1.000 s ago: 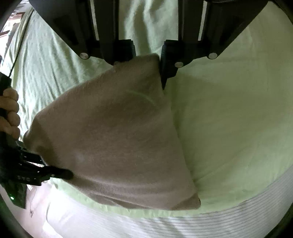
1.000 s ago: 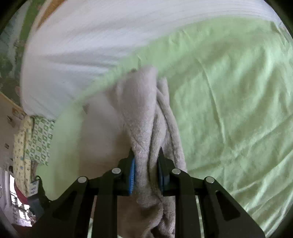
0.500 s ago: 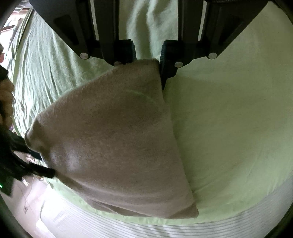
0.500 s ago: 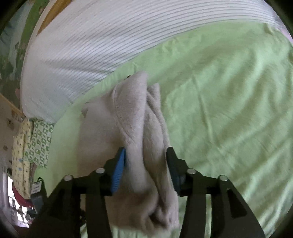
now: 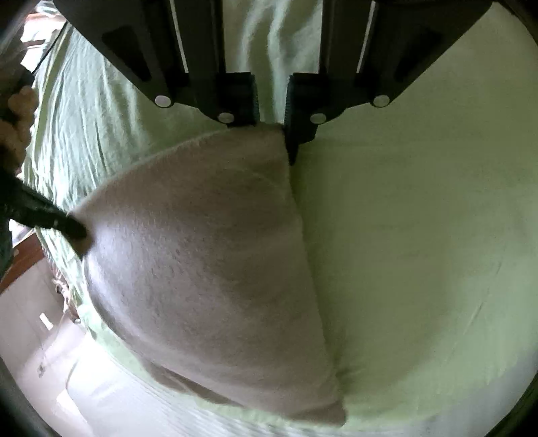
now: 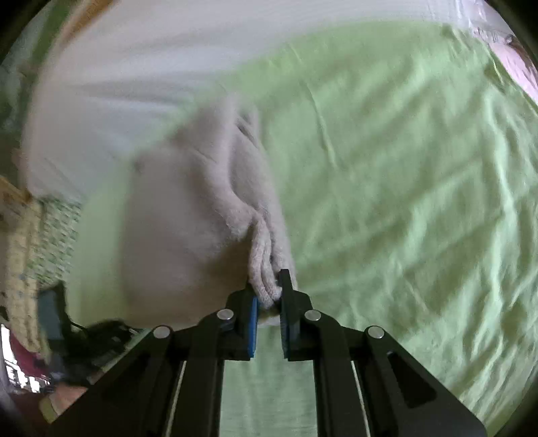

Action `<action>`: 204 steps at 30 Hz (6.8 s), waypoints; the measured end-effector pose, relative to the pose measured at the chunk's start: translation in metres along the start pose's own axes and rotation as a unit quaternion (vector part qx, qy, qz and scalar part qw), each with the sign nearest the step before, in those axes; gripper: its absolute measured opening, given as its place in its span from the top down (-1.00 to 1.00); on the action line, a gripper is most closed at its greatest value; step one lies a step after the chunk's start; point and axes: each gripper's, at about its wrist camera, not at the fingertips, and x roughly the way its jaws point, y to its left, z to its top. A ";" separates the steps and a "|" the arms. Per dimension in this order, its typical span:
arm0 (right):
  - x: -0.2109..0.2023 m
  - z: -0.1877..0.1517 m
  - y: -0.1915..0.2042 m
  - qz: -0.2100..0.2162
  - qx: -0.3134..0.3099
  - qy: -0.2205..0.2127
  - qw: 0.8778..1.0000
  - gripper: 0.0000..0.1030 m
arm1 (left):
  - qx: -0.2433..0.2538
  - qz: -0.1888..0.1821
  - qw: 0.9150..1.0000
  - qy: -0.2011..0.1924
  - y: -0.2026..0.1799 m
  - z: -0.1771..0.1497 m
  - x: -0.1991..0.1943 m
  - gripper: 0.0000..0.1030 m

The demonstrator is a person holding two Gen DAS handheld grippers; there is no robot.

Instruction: Fold small clothes

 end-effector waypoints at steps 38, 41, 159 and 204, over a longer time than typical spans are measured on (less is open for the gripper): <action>0.049 0.085 0.014 0.044 -0.007 -0.004 0.999 -0.41 | -0.138 -0.122 0.983 0.014 0.049 0.095 0.006 -0.80; 0.053 0.085 0.015 0.059 -0.008 0.004 0.998 -0.41 | -0.150 -0.143 0.978 0.018 0.047 0.100 0.017 -0.80; 0.124 0.001 0.228 0.064 -0.139 0.060 0.986 0.96 | -0.161 0.086 0.981 -0.070 0.192 0.011 -0.106 -0.04; -0.039 -0.213 0.202 0.027 -0.174 -0.002 0.984 -0.25 | -0.085 0.135 0.978 -0.137 0.079 -0.220 -0.207 -0.30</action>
